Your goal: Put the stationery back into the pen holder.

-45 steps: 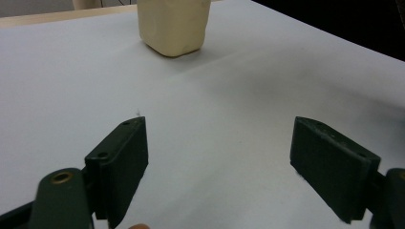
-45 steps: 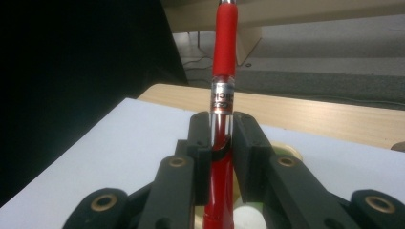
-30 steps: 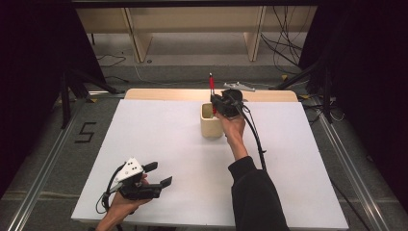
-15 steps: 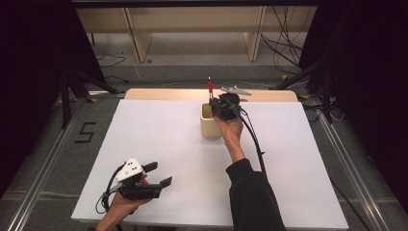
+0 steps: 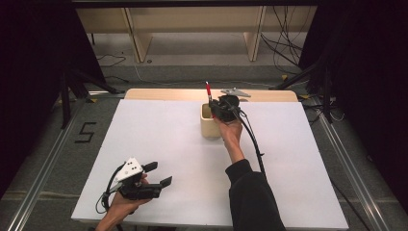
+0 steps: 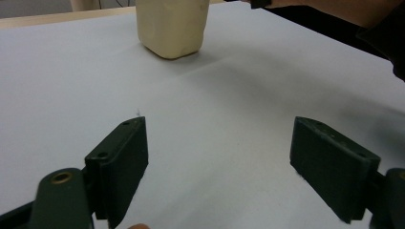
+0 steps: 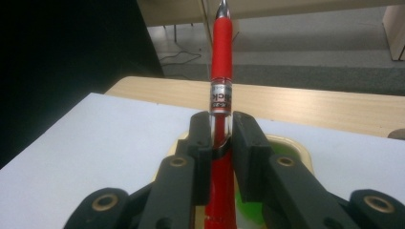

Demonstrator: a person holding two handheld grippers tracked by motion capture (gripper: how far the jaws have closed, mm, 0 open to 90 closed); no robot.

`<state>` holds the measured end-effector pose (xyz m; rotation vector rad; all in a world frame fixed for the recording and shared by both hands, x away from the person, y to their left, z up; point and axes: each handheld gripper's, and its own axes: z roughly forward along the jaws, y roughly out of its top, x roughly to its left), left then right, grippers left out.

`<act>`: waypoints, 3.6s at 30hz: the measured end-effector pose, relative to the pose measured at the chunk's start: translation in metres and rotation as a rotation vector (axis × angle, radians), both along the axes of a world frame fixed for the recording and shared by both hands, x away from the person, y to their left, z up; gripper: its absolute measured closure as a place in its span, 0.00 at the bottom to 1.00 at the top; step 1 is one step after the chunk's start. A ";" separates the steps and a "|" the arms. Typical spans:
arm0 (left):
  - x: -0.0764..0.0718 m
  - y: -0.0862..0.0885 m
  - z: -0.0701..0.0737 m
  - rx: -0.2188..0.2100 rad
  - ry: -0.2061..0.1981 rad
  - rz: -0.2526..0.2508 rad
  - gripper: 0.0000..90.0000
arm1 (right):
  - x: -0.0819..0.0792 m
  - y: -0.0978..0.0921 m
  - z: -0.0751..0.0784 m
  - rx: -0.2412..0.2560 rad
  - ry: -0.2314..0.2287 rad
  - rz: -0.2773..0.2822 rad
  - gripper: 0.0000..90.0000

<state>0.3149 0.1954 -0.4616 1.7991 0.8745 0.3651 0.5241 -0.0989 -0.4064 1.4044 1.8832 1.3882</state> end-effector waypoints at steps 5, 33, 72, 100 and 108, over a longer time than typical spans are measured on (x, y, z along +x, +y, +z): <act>0.000 0.000 0.000 -0.001 0.000 -0.001 0.22 | -0.002 -0.002 0.003 0.010 -0.003 0.003 0.89; 0.000 -0.001 0.001 -0.001 0.000 0.000 0.23 | -0.014 -0.036 0.010 0.118 -0.028 0.007 0.89; 0.000 0.000 0.002 -0.010 0.002 -0.004 0.23 | -0.019 -0.010 0.018 0.114 -0.046 -0.004 0.36; 0.002 0.000 0.002 0.001 0.033 -0.025 0.22 | -0.159 -0.091 -0.001 0.023 -0.055 0.277 0.28; 0.002 0.000 0.002 0.007 0.039 -0.034 0.22 | -0.187 -0.104 -0.020 0.008 -0.039 0.293 0.27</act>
